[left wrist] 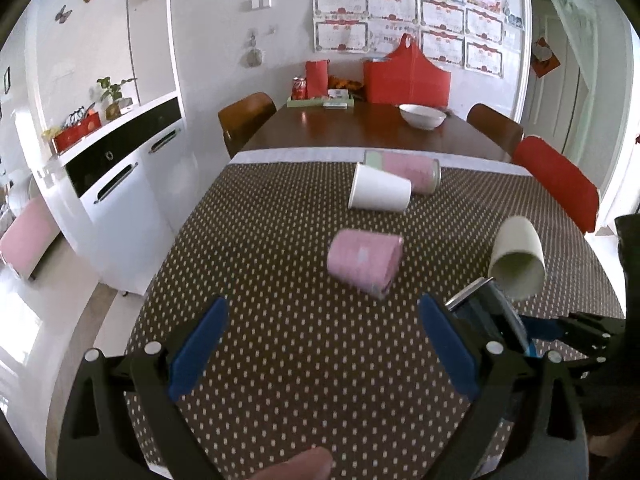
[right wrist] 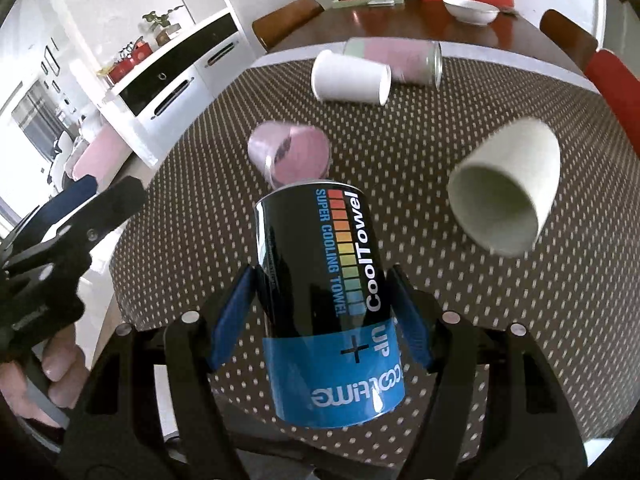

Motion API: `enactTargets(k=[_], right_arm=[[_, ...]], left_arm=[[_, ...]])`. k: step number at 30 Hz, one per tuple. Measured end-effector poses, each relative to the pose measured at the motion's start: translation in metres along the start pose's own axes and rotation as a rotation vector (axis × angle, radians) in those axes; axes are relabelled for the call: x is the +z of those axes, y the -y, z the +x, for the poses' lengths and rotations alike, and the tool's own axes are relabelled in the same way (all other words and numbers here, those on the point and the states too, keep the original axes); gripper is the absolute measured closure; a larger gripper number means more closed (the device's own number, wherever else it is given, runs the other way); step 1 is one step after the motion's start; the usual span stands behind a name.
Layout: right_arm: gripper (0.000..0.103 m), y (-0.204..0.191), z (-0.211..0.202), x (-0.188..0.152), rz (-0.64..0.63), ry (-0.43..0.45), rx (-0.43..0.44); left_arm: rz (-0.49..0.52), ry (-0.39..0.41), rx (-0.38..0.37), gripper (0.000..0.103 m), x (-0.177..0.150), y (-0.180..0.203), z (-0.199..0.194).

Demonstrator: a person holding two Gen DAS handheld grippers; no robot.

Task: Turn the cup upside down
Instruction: 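Lift the can with the right gripper and rotate it upright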

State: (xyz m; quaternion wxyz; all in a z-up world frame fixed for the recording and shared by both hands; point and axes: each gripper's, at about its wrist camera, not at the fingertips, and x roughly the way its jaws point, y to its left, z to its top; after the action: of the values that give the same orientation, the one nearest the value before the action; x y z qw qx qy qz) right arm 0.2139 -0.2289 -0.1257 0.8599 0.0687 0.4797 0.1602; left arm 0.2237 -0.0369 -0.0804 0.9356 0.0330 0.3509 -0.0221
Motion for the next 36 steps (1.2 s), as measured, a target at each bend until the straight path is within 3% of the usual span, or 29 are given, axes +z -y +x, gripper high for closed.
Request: enactTargets(k=[9, 16, 18, 20, 22, 36], right_arm=[[0.036, -0.003, 0.012, -0.022, 0.031, 0.003, -0.064], [0.035, -0.002, 0.014, -0.019, 0.031, 0.040, -0.095], [0.027, -0.002, 0.010, -0.020, 0.032, 0.065, -0.096], [0.011, -0.001, 0.003, -0.021, 0.037, 0.094, -0.100], [0.006, 0.000, -0.003, -0.022, 0.043, 0.123, -0.100], [0.006, 0.000, -0.067, -0.051, 0.062, 0.321, -0.117]], left_arm=[[0.007, 0.003, -0.006, 0.008, -0.023, -0.005, -0.013], [0.008, 0.014, -0.010, 0.008, -0.034, -0.004, -0.019], [0.005, 0.019, -0.010, 0.008, -0.036, -0.004, -0.022], [0.003, 0.027, -0.009, 0.008, -0.039, -0.004, -0.025], [0.001, 0.036, -0.011, 0.008, -0.041, -0.004, -0.028], [0.017, 0.111, -0.034, 0.008, -0.059, 0.016, -0.069]])
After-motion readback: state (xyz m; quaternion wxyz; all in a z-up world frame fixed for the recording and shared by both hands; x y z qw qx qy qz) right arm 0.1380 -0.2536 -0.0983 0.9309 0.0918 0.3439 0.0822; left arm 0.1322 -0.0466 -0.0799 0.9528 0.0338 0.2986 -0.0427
